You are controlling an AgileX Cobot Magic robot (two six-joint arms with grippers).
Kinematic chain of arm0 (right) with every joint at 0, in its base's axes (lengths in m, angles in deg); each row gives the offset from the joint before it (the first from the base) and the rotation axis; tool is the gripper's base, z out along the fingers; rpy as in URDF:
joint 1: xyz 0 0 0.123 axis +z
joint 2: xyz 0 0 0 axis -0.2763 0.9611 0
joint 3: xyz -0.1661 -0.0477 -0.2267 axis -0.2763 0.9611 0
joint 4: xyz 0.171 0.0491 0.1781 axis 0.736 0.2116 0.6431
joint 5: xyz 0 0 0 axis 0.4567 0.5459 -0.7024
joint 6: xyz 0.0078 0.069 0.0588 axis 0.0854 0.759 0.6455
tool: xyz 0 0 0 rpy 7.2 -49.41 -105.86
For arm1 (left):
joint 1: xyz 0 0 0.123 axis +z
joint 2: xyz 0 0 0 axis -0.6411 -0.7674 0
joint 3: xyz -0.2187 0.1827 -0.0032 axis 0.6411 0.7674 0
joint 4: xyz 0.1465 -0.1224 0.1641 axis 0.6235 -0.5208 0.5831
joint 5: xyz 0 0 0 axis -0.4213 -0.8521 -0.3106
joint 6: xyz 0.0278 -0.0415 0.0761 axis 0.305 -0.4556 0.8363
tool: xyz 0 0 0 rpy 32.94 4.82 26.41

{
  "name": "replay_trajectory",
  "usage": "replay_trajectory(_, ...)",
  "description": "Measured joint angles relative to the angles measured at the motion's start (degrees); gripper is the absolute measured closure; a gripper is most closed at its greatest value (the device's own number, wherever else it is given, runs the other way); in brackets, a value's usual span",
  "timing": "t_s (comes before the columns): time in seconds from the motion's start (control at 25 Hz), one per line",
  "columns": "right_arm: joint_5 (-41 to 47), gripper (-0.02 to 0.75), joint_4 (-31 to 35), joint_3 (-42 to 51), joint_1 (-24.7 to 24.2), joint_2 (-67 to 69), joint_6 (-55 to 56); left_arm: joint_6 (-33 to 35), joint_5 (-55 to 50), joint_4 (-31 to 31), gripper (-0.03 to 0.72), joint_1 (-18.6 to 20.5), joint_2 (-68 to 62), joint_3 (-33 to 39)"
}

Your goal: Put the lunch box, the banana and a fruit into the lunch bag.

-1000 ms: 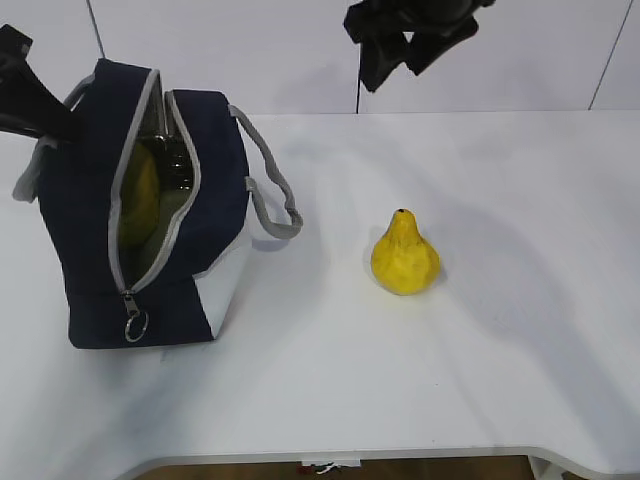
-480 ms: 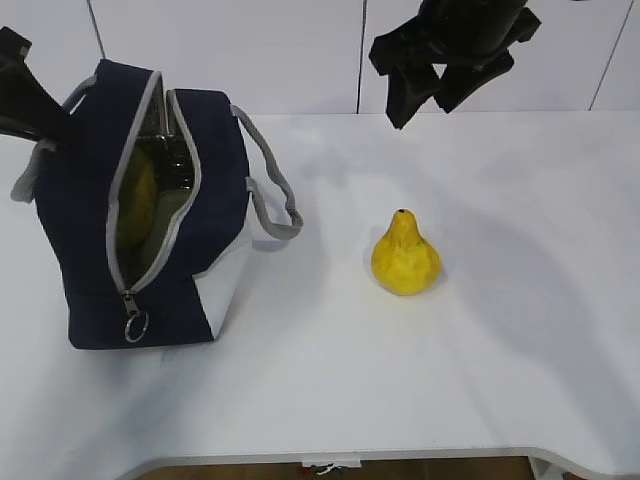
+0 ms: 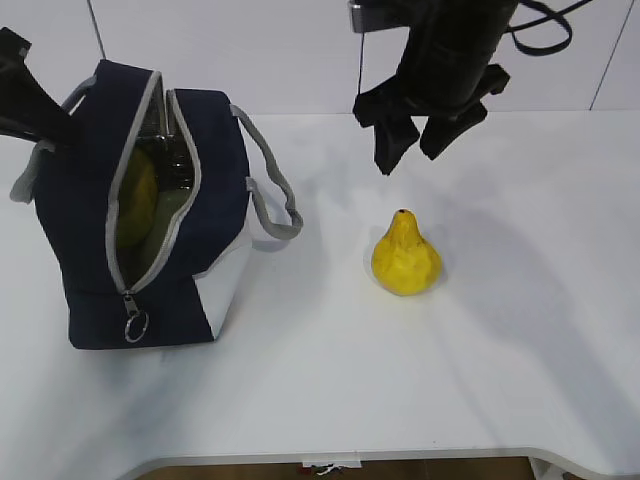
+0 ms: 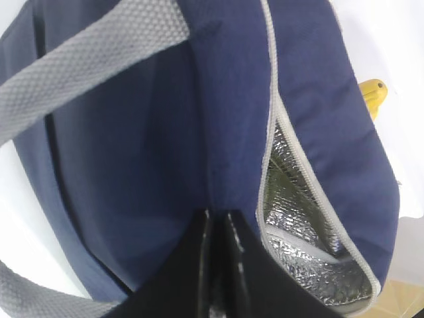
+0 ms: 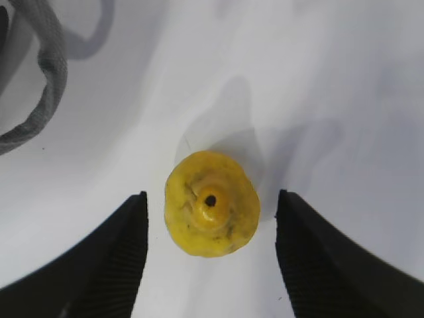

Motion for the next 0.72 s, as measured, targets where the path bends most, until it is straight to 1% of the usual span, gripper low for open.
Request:
replay_trajectory(0.32, -0.29, 0.249, 0.0, 0.0, 0.0, 4.79, 0.22, -0.22, -0.2, 0.0, 0.691, 0.0, 0.0, 0.0)
replay_trajectory(0.72, -0.57, 0.249, 0.4, 0.0, 0.0, 7.57, 0.34, -0.22, -0.33, 0.0, 0.691, 0.0, 0.0, 0.0)
